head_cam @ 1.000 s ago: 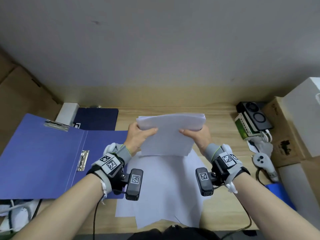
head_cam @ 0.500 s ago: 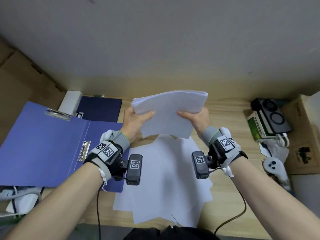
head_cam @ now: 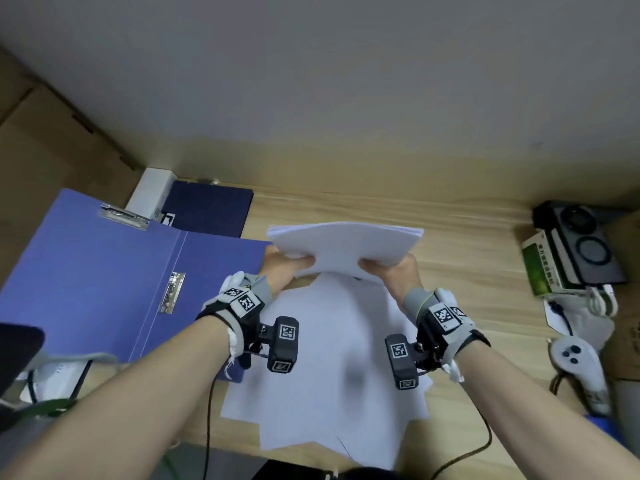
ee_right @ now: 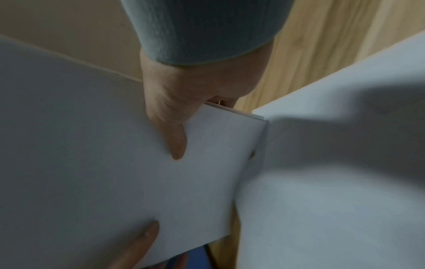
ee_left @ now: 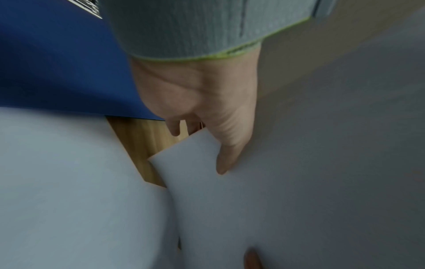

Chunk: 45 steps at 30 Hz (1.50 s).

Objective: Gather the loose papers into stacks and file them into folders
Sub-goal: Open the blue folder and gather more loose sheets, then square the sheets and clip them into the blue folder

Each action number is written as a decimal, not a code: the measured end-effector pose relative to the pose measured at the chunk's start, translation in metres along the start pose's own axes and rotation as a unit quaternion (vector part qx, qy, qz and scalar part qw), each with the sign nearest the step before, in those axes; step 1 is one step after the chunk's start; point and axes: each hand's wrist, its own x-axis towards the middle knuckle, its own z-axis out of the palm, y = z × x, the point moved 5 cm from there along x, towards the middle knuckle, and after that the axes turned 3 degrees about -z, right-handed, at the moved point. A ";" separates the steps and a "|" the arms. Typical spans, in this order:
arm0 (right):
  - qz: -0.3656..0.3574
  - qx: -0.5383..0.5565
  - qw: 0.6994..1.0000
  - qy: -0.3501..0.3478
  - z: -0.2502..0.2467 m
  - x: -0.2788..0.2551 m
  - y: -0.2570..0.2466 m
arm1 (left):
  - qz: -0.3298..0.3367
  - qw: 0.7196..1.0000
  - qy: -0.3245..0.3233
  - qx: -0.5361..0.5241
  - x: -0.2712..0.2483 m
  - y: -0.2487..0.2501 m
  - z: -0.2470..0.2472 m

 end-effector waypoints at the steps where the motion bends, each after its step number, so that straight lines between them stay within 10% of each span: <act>1: 0.001 -0.008 1.000 0.001 -0.001 -0.002 0.007 | -0.010 1.000 0.005 -0.003 -0.001 -0.003 0.001; 17: 0.059 -0.034 0.997 0.020 0.051 -0.029 0.032 | 0.018 0.996 -0.085 0.019 0.002 -0.030 -0.073; 29: 0.146 -0.082 0.982 0.090 0.198 -0.074 0.090 | -0.051 0.966 -0.177 0.179 0.032 -0.134 -0.207; 35: 0.183 -0.110 0.971 0.107 0.227 -0.083 0.112 | -0.065 0.966 -0.066 0.242 0.053 -0.139 -0.276; 39: 0.197 -0.137 0.966 0.096 0.237 -0.083 0.125 | 0.030 0.925 0.001 0.379 0.072 -0.143 -0.314; 45: 0.213 -0.163 0.960 0.087 0.253 -0.081 0.144 | 0.177 0.841 -0.094 0.503 0.090 -0.145 -0.315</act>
